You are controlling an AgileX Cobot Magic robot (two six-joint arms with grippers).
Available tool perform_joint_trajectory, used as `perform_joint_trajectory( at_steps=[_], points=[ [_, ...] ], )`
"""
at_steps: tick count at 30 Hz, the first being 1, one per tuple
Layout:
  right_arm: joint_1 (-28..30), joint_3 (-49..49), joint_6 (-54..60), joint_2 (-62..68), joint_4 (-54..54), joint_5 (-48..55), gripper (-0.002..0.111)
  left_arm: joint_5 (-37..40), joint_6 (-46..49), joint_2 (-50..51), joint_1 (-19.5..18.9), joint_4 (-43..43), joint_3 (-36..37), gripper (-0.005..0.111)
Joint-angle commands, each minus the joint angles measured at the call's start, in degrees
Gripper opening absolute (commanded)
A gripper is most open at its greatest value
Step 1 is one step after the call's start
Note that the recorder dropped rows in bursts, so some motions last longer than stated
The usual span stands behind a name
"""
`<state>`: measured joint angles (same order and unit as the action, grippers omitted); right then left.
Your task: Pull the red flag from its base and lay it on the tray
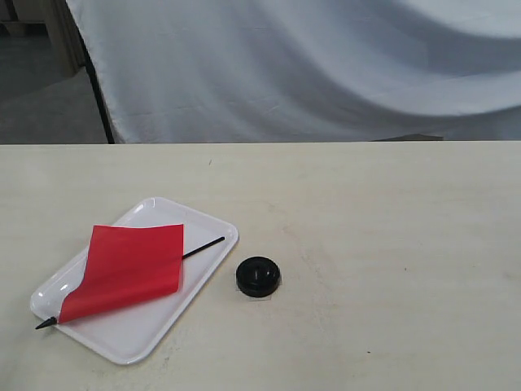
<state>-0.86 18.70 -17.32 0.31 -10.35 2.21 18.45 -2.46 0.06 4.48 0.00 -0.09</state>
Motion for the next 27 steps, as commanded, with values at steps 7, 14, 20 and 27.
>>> perform_joint_trajectory(
  at_steps=[7,14,20,27],
  points=[
    [-0.2,-10.8,-1.0,-0.3,3.9,3.1,0.002,0.1,0.1,-0.1,0.3,0.0,0.1,0.000],
    [-0.2,-18.7,-0.8,-0.3,4.6,7.1,0.002,0.1,0.1,-0.1,0.3,0.0,0.1,0.000],
    [-0.2,-18.7,0.2,-0.3,2.1,6.0,0.002,0.1,0.1,-0.1,0.3,0.0,0.1,0.000],
    [-0.2,-18.7,1.3,-0.3,1.3,8.4,0.002,0.1,0.1,-0.1,0.3,0.0,0.1,0.000]
  ],
)
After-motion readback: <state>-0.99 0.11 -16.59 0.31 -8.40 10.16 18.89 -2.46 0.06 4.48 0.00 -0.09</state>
